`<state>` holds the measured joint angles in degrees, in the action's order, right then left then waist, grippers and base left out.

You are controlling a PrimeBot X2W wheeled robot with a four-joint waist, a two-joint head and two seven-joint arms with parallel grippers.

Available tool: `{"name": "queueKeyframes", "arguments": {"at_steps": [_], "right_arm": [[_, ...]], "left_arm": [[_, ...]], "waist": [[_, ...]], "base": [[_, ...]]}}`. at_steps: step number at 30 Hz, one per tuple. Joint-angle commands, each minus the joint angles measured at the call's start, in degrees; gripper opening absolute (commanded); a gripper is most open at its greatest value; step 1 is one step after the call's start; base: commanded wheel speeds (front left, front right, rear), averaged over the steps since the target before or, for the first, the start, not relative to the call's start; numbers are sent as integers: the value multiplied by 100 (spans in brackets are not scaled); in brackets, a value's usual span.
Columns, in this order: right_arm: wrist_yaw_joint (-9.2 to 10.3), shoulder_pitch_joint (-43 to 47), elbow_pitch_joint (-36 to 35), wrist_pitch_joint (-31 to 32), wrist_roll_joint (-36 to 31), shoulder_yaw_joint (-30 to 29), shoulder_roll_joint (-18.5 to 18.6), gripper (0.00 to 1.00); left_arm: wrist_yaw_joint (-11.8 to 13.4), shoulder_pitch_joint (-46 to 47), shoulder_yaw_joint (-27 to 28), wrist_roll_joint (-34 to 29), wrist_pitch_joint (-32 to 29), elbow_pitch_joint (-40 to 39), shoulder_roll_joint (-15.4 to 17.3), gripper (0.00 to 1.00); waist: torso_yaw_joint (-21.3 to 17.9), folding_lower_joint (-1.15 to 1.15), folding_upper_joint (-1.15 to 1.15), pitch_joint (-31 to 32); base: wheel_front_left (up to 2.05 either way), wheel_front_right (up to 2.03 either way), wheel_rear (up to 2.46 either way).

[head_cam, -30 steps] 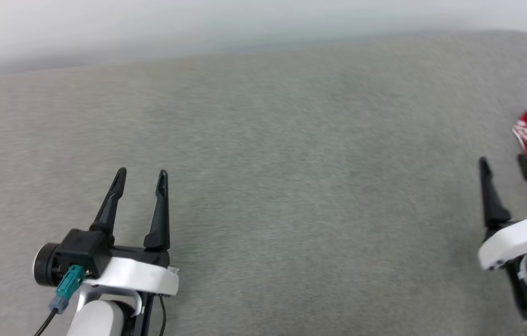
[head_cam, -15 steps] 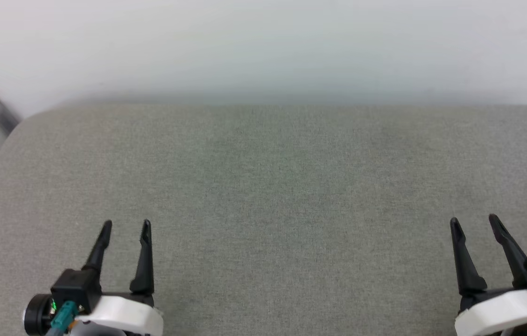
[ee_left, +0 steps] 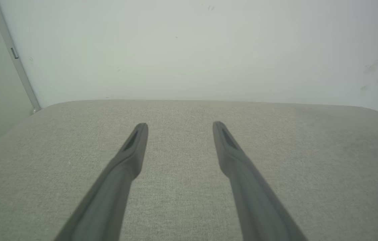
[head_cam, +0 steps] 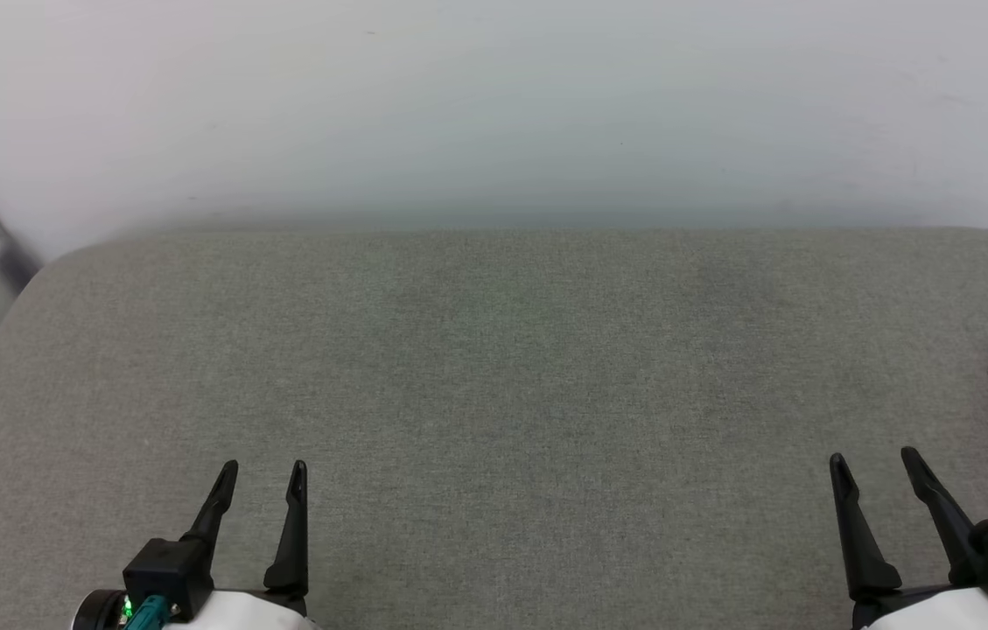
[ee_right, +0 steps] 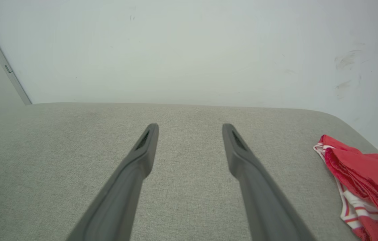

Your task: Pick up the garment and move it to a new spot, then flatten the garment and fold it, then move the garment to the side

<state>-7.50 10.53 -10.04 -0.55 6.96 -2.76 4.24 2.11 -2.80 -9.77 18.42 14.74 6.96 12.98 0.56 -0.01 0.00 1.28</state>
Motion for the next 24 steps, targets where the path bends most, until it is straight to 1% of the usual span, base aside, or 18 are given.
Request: {"name": "queueKeyframes", "arguments": {"at_steps": [1, 12, 13, 16, 24], "right_arm": [[2, 32, -38, -13, -31, 27, -19, 100], [2, 12, -7, -11, 20, 93, 49, 100], [0, -1, -8, 9, 11, 89, 22, 0], [0, 17, 136, 11, 16, 105, 8, 0], [0, -149, 351, 26, 1017, 123, 43, 0]], "left_arm": [[2, -12, -16, 18, 20, 10, -18, 100], [34, 9, -16, 48, 36, -51, -60, 100], [42, 1, -20, 47, 9, -41, -53, 0], [41, -56, -39, 56, -5, 90, -102, 0], [-70, 56, 142, 870, -235, 159, -199, 0]], "waist": [[5, 1, 0, 2], [7, 1, 0, -26], [8, 1, 0, -27], [9, 1, 0, -28], [5, 1, 0, -36]], "base": [[0, 0, 0], [0, 0, 0], [0, 0, 0], [0, 0, 0], [0, 0, 0]]}}
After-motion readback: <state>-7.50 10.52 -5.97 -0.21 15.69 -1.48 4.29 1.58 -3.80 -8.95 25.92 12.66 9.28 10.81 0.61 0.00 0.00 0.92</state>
